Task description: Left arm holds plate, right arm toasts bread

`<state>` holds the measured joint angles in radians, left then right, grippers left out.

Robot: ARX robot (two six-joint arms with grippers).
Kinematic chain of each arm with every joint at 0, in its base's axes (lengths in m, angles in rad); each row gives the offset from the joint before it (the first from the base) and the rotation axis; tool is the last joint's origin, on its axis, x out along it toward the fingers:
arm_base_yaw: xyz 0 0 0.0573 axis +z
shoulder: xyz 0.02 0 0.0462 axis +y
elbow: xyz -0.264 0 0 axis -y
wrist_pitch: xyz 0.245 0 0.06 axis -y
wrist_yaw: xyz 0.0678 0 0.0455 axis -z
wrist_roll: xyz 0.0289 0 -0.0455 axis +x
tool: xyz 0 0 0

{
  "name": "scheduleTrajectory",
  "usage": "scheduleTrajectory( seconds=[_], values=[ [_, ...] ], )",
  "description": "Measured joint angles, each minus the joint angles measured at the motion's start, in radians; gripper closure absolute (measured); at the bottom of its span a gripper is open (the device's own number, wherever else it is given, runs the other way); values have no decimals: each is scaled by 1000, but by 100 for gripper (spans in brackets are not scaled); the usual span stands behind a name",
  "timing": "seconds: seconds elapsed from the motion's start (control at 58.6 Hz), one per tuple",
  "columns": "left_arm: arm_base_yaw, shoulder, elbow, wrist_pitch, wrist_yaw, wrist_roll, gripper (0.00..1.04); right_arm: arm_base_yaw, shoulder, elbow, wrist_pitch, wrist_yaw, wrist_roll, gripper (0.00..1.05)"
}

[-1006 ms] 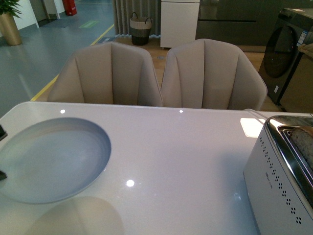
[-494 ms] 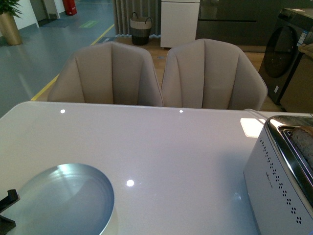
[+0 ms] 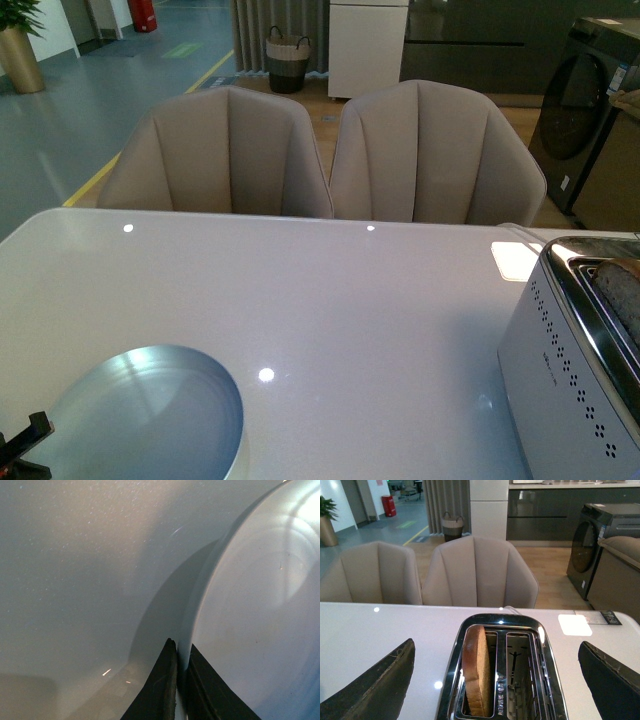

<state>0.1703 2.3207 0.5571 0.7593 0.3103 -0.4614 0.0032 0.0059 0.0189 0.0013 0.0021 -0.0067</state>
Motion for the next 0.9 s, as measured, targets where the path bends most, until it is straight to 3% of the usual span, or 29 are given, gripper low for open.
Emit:
scheduleTrajectory(
  seconds=[0.375,0.716,0.904],
  values=[
    [-5,32,-3,26,0,-24,101,0,0,0,0,0,0,9],
    [-18,13,-13,32,-3,-38,48,0,0,0,0,0,0,9],
    [-2,-127,-42,-17,-1,-37,18,0,0,0,0,0,0,9]
  ],
)
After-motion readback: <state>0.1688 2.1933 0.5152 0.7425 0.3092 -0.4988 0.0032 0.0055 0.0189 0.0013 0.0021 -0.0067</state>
